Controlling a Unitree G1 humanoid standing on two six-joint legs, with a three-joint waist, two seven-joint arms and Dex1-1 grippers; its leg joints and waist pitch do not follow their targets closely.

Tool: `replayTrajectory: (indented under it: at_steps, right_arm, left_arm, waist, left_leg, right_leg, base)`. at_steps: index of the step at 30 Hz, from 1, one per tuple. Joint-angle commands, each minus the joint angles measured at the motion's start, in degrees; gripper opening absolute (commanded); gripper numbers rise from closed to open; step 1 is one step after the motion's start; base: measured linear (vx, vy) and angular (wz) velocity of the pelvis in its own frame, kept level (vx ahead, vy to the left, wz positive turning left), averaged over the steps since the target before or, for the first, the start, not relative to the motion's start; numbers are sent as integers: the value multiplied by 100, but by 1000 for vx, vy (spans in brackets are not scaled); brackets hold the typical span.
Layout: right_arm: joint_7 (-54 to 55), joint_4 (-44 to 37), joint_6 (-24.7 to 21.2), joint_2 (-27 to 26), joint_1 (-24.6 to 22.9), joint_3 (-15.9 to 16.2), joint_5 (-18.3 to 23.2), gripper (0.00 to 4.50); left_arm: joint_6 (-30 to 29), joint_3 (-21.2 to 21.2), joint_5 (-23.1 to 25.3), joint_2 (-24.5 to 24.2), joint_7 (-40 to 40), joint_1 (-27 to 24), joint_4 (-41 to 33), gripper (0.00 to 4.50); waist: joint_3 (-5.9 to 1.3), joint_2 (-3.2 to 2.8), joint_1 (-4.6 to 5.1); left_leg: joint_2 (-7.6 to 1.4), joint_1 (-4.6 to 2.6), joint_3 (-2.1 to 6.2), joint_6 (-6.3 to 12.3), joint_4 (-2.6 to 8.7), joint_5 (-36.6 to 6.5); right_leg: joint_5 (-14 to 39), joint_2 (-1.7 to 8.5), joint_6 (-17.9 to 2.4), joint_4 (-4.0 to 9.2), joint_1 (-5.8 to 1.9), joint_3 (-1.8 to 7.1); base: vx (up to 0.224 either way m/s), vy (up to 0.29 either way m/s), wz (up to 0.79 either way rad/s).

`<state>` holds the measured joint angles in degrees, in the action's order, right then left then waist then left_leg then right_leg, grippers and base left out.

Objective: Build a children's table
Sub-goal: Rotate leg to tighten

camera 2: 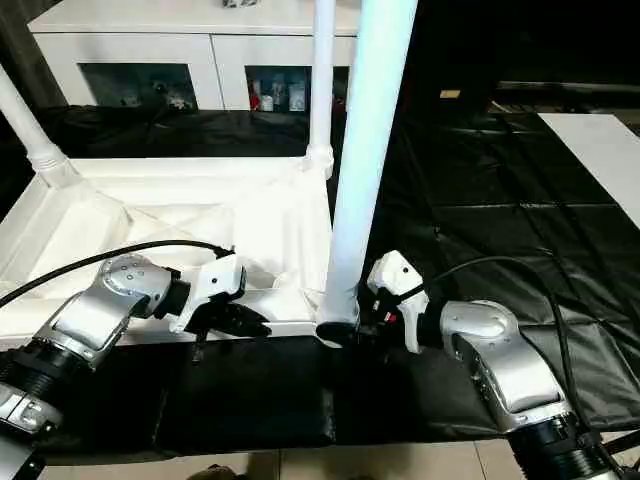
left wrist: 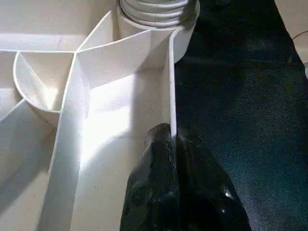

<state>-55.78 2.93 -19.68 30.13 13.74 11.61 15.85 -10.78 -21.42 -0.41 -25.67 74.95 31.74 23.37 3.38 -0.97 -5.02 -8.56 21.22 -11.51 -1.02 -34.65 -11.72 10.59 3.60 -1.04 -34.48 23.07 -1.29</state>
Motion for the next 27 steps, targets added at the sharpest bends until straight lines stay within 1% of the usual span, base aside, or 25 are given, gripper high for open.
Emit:
replayTrajectory:
  at_steps: [1, 4, 5, 7, 8, 11, 14, 15, 16, 17, 18, 19, 20, 21, 22, 23, 24, 25, 26, 27]
  right_arm:
    - [-117, 54, -12, 47, 95, 43, -33, 345]
    - [-186, 138, -10, 52, 136, 41, -49, 333]
    - [-213, 163, -6, 62, 155, 59, -67, 312]
    - [-222, 171, -3, 66, 164, 70, -76, 312]
    - [-230, 227, 58, 77, 197, 132, -156, 296]
    - [-213, 285, 103, 61, 224, 158, -199, 280]
    - [-146, 351, 67, -67, 238, 123, -136, 277]
    - [-51, 428, 45, -169, 246, 86, -113, 275]
    - [26, 489, 38, -231, 254, 64, -114, 275]
    - [292, 728, 69, -401, 295, 17, -209, 273]
    - [553, 967, 177, -532, 341, -3, -366, 273]
    - [854, 1164, 102, -658, 393, -44, -456, 272]
    - [1048, 1291, 39, -736, 429, -73, -506, 272]
    - [1508, 1516, -55, -984, 521, -182, -534, 272]
    - [1508, 1516, -55, -984, 521, -182, -534, 272]
    - [2041, 1753, -160, -1319, 641, -321, -528, 272]
    - [2721, 1993, -233, -1710, 806, -529, -509, 272]
    - [2973, 2079, -253, -1846, 870, -611, -500, 272]
    - [3205, 2177, -266, -1979, 942, -685, -502, 272]
    - [3238, 2194, -258, -1997, 954, -693, -508, 272]
  left_arm:
    - [29, -41, -79, -38, 154, 43, -214, 0]
    - [0, -39, -83, -37, 149, 40, -230, 0]
    - [-9, -39, -86, -36, 152, 43, -230, 0]
    - [-9, -38, -87, -35, 153, 47, -223, 0]
    - [-31, -49, -90, -33, 171, 49, -222, 0]
    - [-46, -58, -89, -23, 175, 54, -216, 0]
    - [-71, -61, -68, 11, 117, 60, -179, 0]
    - [-119, -52, -51, 52, 44, 75, -123, 0]
    - [-139, -42, -30, 80, -25, 88, -79, 0]
    - [-202, 19, 17, 190, -273, 146, 73, 0]
    - [-260, 79, 42, 296, -487, 199, 201, 0]
    - [-257, 132, 75, 401, -707, 258, 322, 0]
    - [-247, 163, 99, 470, -850, 299, 403, 0]
    - [-317, 270, 102, 677, -1217, 404, 597, 0]
    - [-317, 270, 102, 677, -1217, 404, 597, 0]
    - [-523, 430, 72, 973, -1700, 561, 854, 0]
    - [-662, 552, 51, 1247, -2122, 722, 1125, 0]
    - [-693, 583, 48, 1337, -2254, 778, 1223, 0]
    - [-717, 635, 35, 1438, -2424, 844, 1343, 0]
    - [-719, 643, 34, 1451, -2451, 853, 1361, 0]
  waist:
    - [-395, 36, 16]
    - [-395, 40, 19]
    - [-390, 39, 19]
    - [-391, 40, 18]
    - [-393, 23, 14]
    - [-391, 38, 23]
    - [-386, 47, 20]
    - [-382, 58, 23]
    - [-381, 46, 27]
    - [-368, 43, 40]
    - [-359, 63, 66]
    - [-354, 45, 74]
    - [-343, 51, 104]
    - [-342, 59, 117]
    - [-339, 61, 137]
    - [-342, 57, 161]
    - [-336, 68, 207]
    - [-338, 50, 210]
    - [-346, 64, 214]
    - [-345, 63, 220]
  left_leg:
    - [-471, -96, 211, 377, 404, -692]
    - [-471, -99, 212, 367, 403, -699]
    - [-472, -99, 209, 366, 402, -721]
    - [-472, -98, 209, 361, 399, -725]
    - [-474, -101, 213, 348, 397, -725]
    - [-468, -96, 210, 341, 396, -736]
    - [-467, -93, 211, 329, 394, -784]
    - [-464, -89, 212, 323, 396, -802]
    - [-462, -100, 209, 294, 392, -855]
    - [-459, -98, 216, 239, 403, -937]
    - [-449, -97, 218, 151, 406, -1041]
    - [-446, -108, 223, 101, 414, -1108]
    - [-438, -131, 233, 23, 424, -1274]
    - [-433, -133, 233, -1, 430, -1317]
    - [-430, -147, 243, -61, 432, -1384]
    - [-428, -141, 240, -77, 432, -1417]
    - [-402, -130, 246, -120, 434, -1469]
    - [-403, -150, 262, -152, 434, -1533]
    - [-401, -140, 274, -166, 441, -1541]
    - [-403, -130, 267, -154, 446, -1516]
  right_leg:
    - [522, 505, -1473, 312, -281, 227]
    - [574, 499, -1468, 311, -275, 224]
    - [601, 502, -1466, 318, -273, 226]
    - [609, 504, -1470, 315, -275, 228]
    - [622, 504, -1466, 312, -271, 225]
    - [623, 501, -1459, 314, -276, 230]
    - [765, 506, -1436, 324, -271, 231]
    - [810, 504, -1426, 330, -272, 231]
    - [916, 510, -1421, 341, -255, 235]
    - [1086, 510, -1406, 361, -248, 232]
    - [1310, 508, -1355, 373, -232, 228]
    - [1423, 506, -1336, 389, -228, 230]
    - [1697, 504, -1280, 423, -221, 229]
    - [1798, 497, -1236, 436, -226, 228]
    - [1925, 500, -1199, 450, -208, 226]
    - [1950, 499, -1188, 453, -207, 234]
    - [2153, 499, -1123, 474, -190, 227]
    - [2277, 508, -1090, 486, -175, 226]
    - [2358, 514, -1014, 504, -201, 221]
    - [2311, 508, -994, 507, -196, 227]
  base:
    - [0, 0, 0]
    - [0, 0, 0]
    - [0, 0, 0]
    - [0, 0, 0]
    - [0, 0, 0]
    - [0, 0, 0]
    - [0, 0, 0]
    - [0, 0, 0]
    - [0, 0, 0]
    - [0, 0, 0]
    - [0, 0, 0]
    - [0, 0, 0]
    - [0, 0, 0]
    - [0, 0, 0]
    - [0, 0, 0]
    - [0, 0, 0]
    - [0, 0, 0]
    - [0, 0, 0]
    - [0, 0, 0]
    - [0, 0, 0]
